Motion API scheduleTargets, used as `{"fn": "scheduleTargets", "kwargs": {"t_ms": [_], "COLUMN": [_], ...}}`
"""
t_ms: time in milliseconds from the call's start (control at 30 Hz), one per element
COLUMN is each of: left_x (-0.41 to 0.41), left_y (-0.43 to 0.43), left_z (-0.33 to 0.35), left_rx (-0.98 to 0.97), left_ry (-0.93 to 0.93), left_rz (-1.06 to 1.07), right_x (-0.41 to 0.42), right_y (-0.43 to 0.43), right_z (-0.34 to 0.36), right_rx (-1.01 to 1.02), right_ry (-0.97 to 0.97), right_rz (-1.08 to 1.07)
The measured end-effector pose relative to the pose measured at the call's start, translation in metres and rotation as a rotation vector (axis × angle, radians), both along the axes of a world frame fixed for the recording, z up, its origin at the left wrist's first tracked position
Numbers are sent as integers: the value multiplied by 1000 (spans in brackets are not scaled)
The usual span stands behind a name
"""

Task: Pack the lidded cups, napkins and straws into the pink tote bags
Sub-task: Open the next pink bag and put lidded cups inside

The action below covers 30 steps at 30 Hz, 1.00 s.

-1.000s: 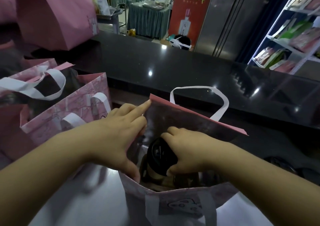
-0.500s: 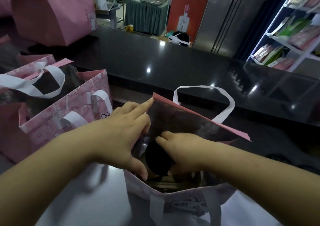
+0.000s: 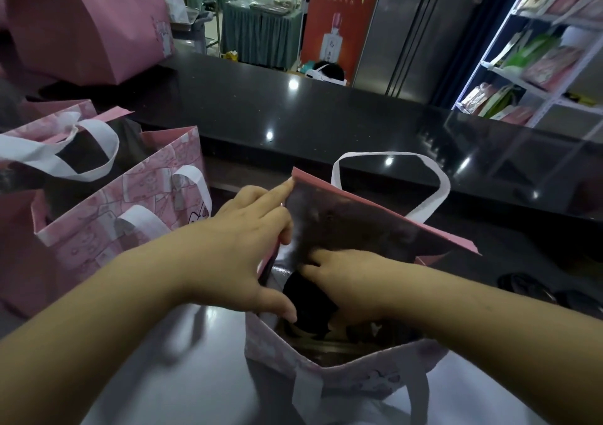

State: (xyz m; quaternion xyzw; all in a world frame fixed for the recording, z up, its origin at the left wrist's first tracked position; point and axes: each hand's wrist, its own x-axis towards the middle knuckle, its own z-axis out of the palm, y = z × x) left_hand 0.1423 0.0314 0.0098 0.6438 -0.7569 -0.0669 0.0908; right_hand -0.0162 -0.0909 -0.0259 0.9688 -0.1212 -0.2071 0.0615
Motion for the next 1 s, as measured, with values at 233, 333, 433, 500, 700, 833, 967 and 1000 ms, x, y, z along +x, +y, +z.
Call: {"fn": "scheduleTargets", "kwargs": {"t_ms": [233, 333, 433, 500, 700, 833, 967, 1000], "left_x": [0, -2, -4, -8, -59, -117, -177, -191], "left_y": [-2, -4, -4, -4, -15, -31, -51, -57], "left_z": [-5, 0, 9, 18, 52, 62, 58, 55], "left_rx": [-138, -200, -259, -323, -491, -492, -424, -414], "left_ry": [26, 36, -13, -48, 11, -16, -44, -48], "left_rz": [-16, -11, -8, -3, -69, -148, -202, -206], "right_x": [-3, -14, -34, -53, -135, -203, -261, -272], "right_y": [-1, -1, -1, 0, 3, -10, -40, -50], "right_z": [7, 29, 58, 79, 114, 105, 78, 70], "right_rx": [56, 94, 101, 133, 148, 156, 99, 73], "right_ry": [7, -103, -284, -411, -731, -795, -644, -580], "right_rz": [-67, -116, -168, -207, -311, -448, -615, -653]}}
